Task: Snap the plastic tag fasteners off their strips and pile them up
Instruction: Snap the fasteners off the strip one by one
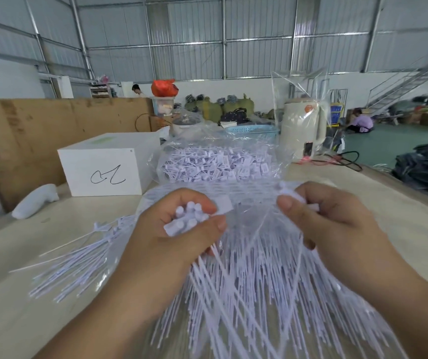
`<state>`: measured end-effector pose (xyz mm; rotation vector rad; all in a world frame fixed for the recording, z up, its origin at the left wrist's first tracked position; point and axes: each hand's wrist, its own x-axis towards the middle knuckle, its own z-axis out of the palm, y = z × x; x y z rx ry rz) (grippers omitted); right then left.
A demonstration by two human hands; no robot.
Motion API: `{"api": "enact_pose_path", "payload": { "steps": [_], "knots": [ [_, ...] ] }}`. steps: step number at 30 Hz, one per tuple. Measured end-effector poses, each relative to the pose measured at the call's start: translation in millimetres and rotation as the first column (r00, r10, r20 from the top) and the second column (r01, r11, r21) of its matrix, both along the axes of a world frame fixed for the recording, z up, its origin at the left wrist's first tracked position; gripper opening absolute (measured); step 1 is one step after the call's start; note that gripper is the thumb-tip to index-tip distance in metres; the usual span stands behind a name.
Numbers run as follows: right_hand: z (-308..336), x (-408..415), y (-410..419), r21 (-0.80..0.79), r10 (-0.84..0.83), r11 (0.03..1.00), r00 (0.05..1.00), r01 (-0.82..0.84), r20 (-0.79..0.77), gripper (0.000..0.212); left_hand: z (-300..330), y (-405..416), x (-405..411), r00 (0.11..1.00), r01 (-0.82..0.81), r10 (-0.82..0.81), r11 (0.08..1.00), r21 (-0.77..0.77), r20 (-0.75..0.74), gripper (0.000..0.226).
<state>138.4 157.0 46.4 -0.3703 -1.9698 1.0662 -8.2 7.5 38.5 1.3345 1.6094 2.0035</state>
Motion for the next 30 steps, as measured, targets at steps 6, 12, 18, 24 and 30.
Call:
{"api": "enact_pose_path", "payload": {
  "steps": [6,12,18,24,30],
  "knots": [
    [-12,-4,-9,0.001,0.409,0.908,0.886,-0.419,0.218,0.035,-7,3,1,0.966,0.249,-0.256,0.957,-0.152,-0.029,0.020],
    [-13,-2,0,-0.044,0.450,0.886,0.833,-0.461,0.321,0.038,-1,-4,-5,0.868,0.476,-0.495,0.803,-0.359,0.042,0.040],
    [-15,-3,-4,-0.067,0.473,0.872,0.803,-0.484,0.362,0.038,1,-8,-11,0.822,0.495,-0.569,0.700,-0.515,0.016,0.035],
    [-9,-2,1,0.002,0.375,0.895,0.756,-0.445,0.536,0.043,-3,-7,-15,0.846,0.445,-0.532,0.735,-0.511,-0.028,0.023],
    [-13,-4,3,0.073,0.282,0.916,0.761,-0.395,0.584,0.043,-7,-5,-17,0.835,0.452,-0.549,0.722,-0.524,-0.037,0.022]
  ]
}}
